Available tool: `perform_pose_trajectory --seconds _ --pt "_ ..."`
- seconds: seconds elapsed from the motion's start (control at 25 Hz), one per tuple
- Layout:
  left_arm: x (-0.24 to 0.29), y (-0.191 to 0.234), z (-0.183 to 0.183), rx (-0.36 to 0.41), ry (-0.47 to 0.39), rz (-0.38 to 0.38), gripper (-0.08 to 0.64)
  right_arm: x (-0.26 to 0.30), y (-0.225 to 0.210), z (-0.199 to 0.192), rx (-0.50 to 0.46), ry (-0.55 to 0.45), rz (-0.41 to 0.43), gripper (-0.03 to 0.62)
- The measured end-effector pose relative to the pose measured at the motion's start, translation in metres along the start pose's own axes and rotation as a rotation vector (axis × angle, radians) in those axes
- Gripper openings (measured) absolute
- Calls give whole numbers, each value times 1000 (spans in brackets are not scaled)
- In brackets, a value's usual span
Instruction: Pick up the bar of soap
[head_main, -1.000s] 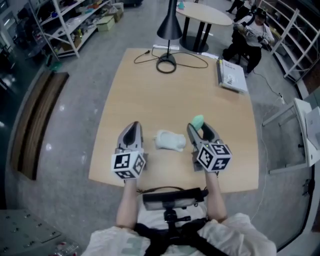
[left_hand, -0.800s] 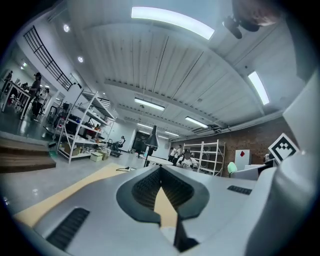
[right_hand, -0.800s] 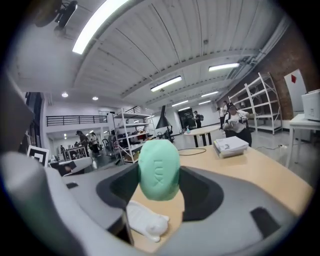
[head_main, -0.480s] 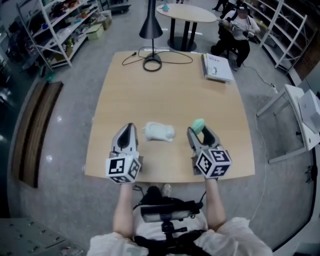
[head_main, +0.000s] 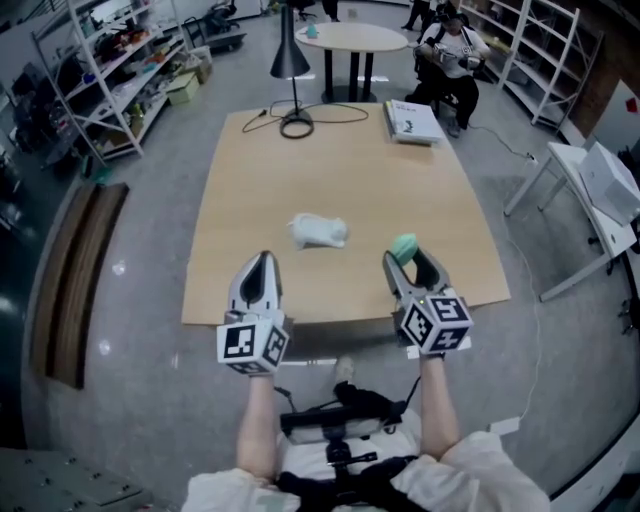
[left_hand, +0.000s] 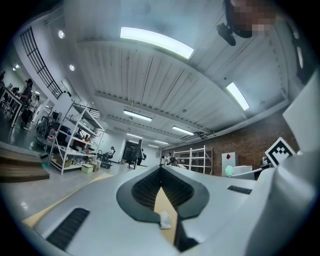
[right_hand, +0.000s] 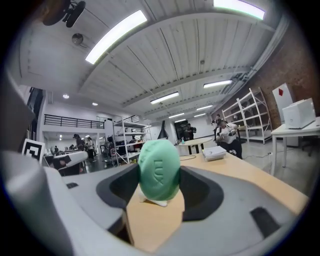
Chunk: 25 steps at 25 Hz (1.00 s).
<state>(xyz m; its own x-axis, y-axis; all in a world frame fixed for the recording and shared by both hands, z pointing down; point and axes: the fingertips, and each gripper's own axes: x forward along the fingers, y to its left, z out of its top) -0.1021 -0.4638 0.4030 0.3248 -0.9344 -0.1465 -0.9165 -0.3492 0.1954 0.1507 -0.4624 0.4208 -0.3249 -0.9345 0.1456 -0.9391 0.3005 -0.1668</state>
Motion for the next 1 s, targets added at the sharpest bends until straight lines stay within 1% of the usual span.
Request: perform_pose_trajectory --seconds 0.12,0.2,0.28,0.36,0.48,0.6,0.72,0.88,1.0 --pt "-73 -8 5 18 -13 -9 12 -58 34 -11 -16 -34 -8 262" --pt "-126 -13 13 10 -19 2 12 -101 63 -17 -14 -49 -9 262" --pt "-180 -21 25 -4 -28 10 12 -148 95 -23 -17 -51 5 262" --pt "-227 -33 36 -2 -33 3 12 -192 122 -28 -33 -48 14 262" --pt "-284 -52 51 -2 -22 -7 12 -249 150 -33 -33 -40 3 262" --pt "-326 -68 63 -2 -27 -11 12 -298 166 -36 -29 -44 -3 262" --pt "-354 -80 71 13 -42 -7 12 -333 171 -39 -17 -48 -10 262" --pt "-389 -93 76 -12 -53 21 12 -375 174 -43 -7 -45 -10 262" --pt "-419 -114 82 -16 -53 31 12 -415 176 -44 -4 -53 -11 262"
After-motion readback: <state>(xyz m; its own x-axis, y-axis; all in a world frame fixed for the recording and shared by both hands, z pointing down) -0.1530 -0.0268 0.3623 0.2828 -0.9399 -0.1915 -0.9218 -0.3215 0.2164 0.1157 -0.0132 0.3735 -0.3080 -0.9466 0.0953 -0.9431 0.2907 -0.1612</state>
